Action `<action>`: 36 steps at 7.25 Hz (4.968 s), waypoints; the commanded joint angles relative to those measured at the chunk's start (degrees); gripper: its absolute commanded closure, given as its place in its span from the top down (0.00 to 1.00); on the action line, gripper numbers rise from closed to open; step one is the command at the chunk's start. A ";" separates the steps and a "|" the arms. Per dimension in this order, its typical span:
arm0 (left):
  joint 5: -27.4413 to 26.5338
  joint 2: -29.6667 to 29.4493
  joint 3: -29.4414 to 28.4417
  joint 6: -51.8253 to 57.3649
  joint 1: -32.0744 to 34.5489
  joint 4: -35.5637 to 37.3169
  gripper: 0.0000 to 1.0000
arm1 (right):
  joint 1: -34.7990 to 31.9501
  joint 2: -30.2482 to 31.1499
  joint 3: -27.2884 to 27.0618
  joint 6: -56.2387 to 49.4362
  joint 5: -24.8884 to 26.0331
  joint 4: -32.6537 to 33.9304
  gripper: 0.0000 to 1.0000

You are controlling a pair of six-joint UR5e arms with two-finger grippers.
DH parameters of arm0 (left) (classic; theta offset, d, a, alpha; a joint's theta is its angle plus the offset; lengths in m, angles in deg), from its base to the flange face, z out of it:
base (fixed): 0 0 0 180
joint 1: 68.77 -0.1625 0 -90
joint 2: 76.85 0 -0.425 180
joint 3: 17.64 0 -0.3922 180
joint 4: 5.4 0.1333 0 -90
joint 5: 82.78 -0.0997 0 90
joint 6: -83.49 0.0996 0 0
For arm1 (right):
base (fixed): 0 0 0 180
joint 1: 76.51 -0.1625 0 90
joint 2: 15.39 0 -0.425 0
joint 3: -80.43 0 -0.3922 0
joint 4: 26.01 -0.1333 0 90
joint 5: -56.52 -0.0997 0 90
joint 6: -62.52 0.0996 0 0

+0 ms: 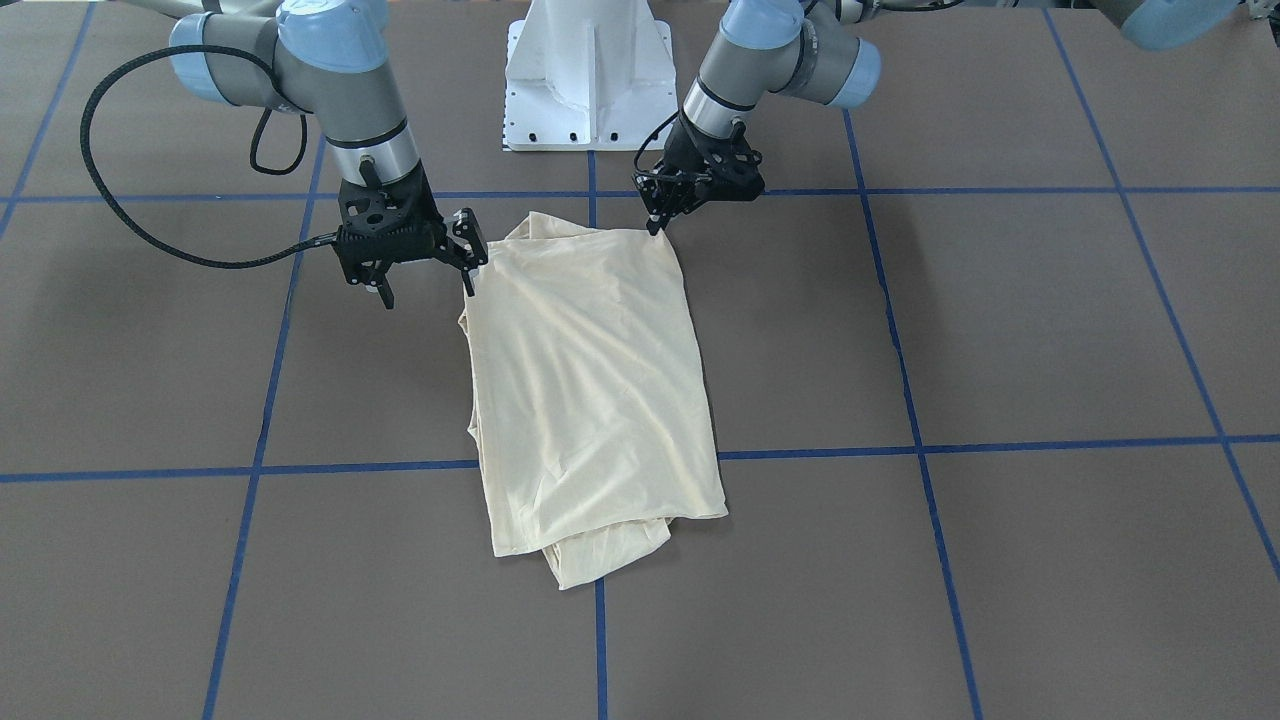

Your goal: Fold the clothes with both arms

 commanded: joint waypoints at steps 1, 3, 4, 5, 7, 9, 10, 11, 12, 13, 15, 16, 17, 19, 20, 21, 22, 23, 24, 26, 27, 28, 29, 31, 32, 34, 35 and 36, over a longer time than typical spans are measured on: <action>-0.06 -0.19 0.06 -0.03 0.09 -0.05 0.00 | 5.76 -0.86 1.02 14.02 5.50 -0.16 0.79; 0.03 -0.19 0.06 -0.03 0.09 -0.14 0.00 | 9.63 -1.66 2.43 20.98 9.46 -0.16 0.71; -0.06 -0.19 -0.03 -0.03 0.09 -0.14 0.00 | 10.70 -1.83 2.44 23.99 9.75 -0.07 0.69; 0.03 -0.19 -0.03 -0.03 0.09 -0.14 0.00 | 12.10 -2.10 2.44 26.80 9.92 -0.07 0.67; 0.03 -0.10 0.06 -0.03 0.17 -0.14 0.00 | 14.39 -2.10 2.79 28.32 12.72 -0.07 0.67; -0.06 -0.19 0.06 -0.12 0.18 -0.14 0.00 | 14.49 -2.10 4.01 28.41 13.00 -0.16 0.66; -0.06 -0.10 0.06 -0.12 0.18 -0.14 0.00 | 14.58 -2.19 4.46 28.41 13.18 -0.16 0.63; 0.03 -0.19 0.06 -0.12 0.18 -0.14 0.00 | 14.58 -2.10 4.55 28.41 13.18 -0.16 0.61; 0.03 -0.10 0.06 -0.12 0.18 -0.14 0.00 | 14.58 -2.19 4.55 28.41 13.26 -0.16 0.61; 0.03 -0.10 0.06 -0.12 0.18 -0.14 0.00 | 14.58 -2.19 4.63 28.41 13.26 -0.16 0.57; -0.06 -0.10 0.06 -0.03 0.18 -0.14 0.00 | 14.58 -2.62 4.72 28.41 13.26 0.10 0.53; 0.03 -0.10 0.06 -0.03 0.18 -0.14 0.00 | 14.58 -4.10 5.77 28.41 13.53 0.54 0.47; 0.03 -0.10 0.06 0.06 0.18 -0.14 0.00 | 14.58 -4.99 7.00 28.50 13.79 0.46 0.38; 0.03 -0.19 0.06 0.06 0.18 -0.14 0.00 | 14.49 -5.09 6.92 28.67 13.79 0.46 0.10; 0.03 -0.19 -0.03 0.15 0.18 -0.14 0.00 | 14.49 -5.09 6.66 28.68 13.71 0.46 0.00; -0.06 -0.10 -0.03 0.15 0.18 -0.14 0.00 | 14.40 -5.09 6.14 28.59 13.79 0.46 0.00; -0.06 -0.19 -0.03 0.15 0.18 -0.14 0.00 | 14.23 -5.09 5.78 28.67 13.79 0.46 0.00; 0.03 -0.19 0.06 0.15 0.09 -0.14 0.00 | 14.14 -5.09 5.43 28.68 13.71 0.46 0.00; 0.03 -0.19 0.15 0.23 0.17 -0.14 0.00 | 14.05 -4.83 4.47 28.68 13.79 0.46 0.00; 0.46 0.07 4.08 0.50 0.53 0.12 0.00 | 14.22 -3.95 1.58 28.68 13.88 0.54 0.00; 0.47 0.77 6.45 0.50 0.53 0.30 0.00 | 15.88 -2.64 -1.14 28.68 14.49 0.54 0.00; 0.47 1.04 10.13 -0.11 0.35 1.17 0.00 | 18.16 -0.71 -4.73 29.02 15.45 0.63 0.00; 0.47 2.78 16.17 -0.20 -0.43 4.92 0.00 | 21.14 2.44 -10.08 30.51 17.12 0.81 0.00; 1.69 2.98 24.39 -0.29 -0.53 13.99 0.00 | 23.63 3.71 -19.15 30.61 18.10 8.06 0.00; 2.65 2.71 23.36 -0.03 -0.70 14.19 0.00 | 23.80 2.40 -18.40 30.52 18.01 8.54 0.00; 2.31 0.53 18.45 0.85 2.35 14.01 0.00 | 18.73 -2.24 -12.28 30.26 17.84 8.54 0.00; 2.14 -0.62 15.99 2.42 4.20 14.10 0.00 | 16.27 -3.40 -10.50 30.17 17.75 8.54 0.00; 2.14 -0.80 15.27 4.61 6.48 14.01 0.00 | 13.46 -3.85 -9.44 29.82 17.57 8.28 0.00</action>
